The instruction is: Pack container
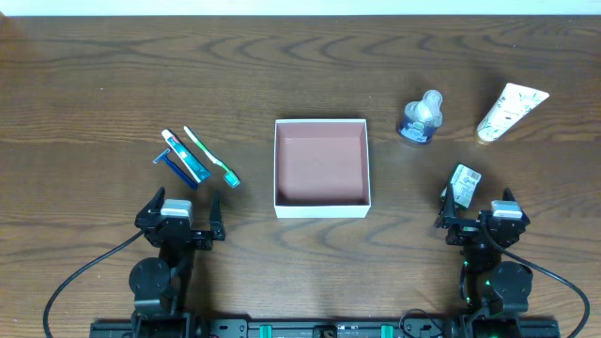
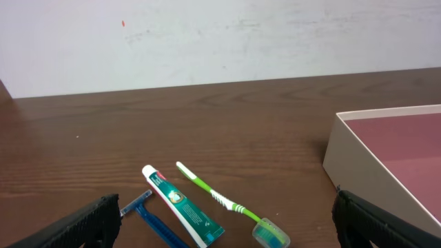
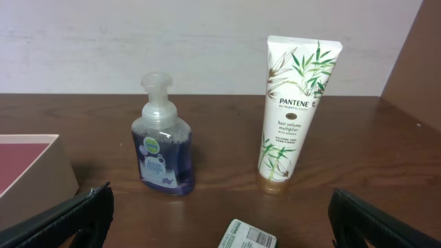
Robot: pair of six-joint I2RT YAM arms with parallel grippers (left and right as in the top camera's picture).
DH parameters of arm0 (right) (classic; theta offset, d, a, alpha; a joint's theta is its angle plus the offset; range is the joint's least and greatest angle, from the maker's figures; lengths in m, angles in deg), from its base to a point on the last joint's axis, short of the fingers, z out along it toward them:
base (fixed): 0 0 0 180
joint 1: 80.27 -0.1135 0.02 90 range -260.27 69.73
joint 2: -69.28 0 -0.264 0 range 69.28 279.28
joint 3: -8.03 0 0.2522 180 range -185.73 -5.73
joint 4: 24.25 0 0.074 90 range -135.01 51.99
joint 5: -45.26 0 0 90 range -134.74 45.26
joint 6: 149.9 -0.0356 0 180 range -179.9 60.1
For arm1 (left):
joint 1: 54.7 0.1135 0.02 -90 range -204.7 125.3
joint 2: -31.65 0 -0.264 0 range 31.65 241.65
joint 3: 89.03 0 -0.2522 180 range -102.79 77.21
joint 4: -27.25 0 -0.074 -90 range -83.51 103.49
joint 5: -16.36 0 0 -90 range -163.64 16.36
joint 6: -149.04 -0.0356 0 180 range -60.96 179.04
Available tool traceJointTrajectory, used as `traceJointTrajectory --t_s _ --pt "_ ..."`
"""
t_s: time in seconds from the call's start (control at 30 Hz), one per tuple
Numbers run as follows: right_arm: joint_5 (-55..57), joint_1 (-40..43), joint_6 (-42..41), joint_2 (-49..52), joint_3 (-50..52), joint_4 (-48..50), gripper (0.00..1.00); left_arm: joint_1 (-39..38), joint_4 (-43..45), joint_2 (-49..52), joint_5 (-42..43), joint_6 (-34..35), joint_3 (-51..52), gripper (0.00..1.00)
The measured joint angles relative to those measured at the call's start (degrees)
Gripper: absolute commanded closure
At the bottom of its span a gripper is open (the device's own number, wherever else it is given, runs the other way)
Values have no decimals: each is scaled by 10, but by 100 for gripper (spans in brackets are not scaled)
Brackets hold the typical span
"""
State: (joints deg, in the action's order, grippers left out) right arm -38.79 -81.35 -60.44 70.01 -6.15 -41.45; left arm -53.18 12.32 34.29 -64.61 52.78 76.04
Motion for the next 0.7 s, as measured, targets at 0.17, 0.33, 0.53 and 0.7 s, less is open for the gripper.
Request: traceJointTrajectory --t_s 0.17,0.33,0.53,0.7 --pt "0 0 0 0 0 0 1 0 0 0 0 0 0 2" --pt "6 0 13 0 0 1 1 0 0 0 0 0 0 2" --pt "7 0 41 0 0 45 1 0 0 0 0 0 0 2" --pt "-55 0 43 0 0 90 1 0 0 0 0 0 0 2"
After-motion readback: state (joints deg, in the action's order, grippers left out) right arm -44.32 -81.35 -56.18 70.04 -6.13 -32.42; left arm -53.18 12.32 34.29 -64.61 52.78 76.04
